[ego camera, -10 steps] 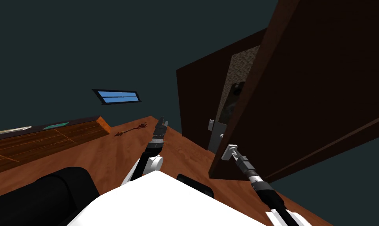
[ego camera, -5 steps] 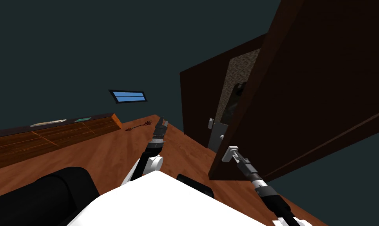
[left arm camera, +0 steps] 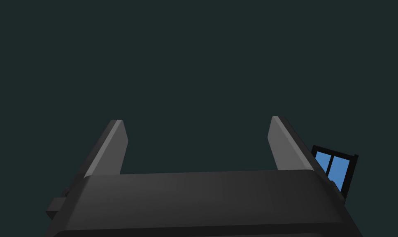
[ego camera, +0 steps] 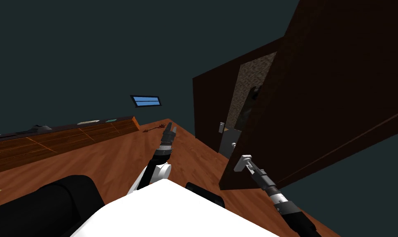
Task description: Pull the door open
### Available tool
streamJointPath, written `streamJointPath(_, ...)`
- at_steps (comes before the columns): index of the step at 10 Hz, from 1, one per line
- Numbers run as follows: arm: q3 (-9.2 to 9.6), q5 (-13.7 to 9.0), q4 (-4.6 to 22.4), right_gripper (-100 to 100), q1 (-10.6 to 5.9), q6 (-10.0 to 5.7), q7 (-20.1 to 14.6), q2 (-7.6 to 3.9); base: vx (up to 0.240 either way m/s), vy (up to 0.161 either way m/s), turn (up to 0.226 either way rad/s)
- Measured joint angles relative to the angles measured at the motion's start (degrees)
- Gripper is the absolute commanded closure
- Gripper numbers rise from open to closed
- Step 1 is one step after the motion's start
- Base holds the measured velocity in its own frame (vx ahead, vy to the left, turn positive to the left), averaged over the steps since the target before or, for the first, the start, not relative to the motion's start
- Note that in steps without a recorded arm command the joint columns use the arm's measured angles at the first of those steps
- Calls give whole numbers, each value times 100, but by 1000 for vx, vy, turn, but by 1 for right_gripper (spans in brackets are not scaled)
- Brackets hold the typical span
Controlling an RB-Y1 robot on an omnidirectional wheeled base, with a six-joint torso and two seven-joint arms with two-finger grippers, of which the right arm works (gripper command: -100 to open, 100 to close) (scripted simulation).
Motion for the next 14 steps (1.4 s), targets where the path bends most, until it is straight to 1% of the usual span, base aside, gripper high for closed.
streamJointPath(3,29,18,106,100,65,-225,-83,-112,-130,-77,82)
streamJointPath(5,46,27,138,100,83,-278,-100,-130,-155,-115,157)
streamJointPath(8,72,48,222,100,68,-510,-171,-214,-217,-139,169)
streamJointPath(9,69,52,255,100,82,-590,-198,-259,-179,-104,94)
streamJointPath(11,89,70,343,100,121,-725,-230,-310,-184,-140,124)
streamJointPath(12,104,78,399,100,116,-810,-258,-337,-203,-142,158)
streamJointPath(14,116,91,499,100,102,-963,-302,-392,-137,-64,69)
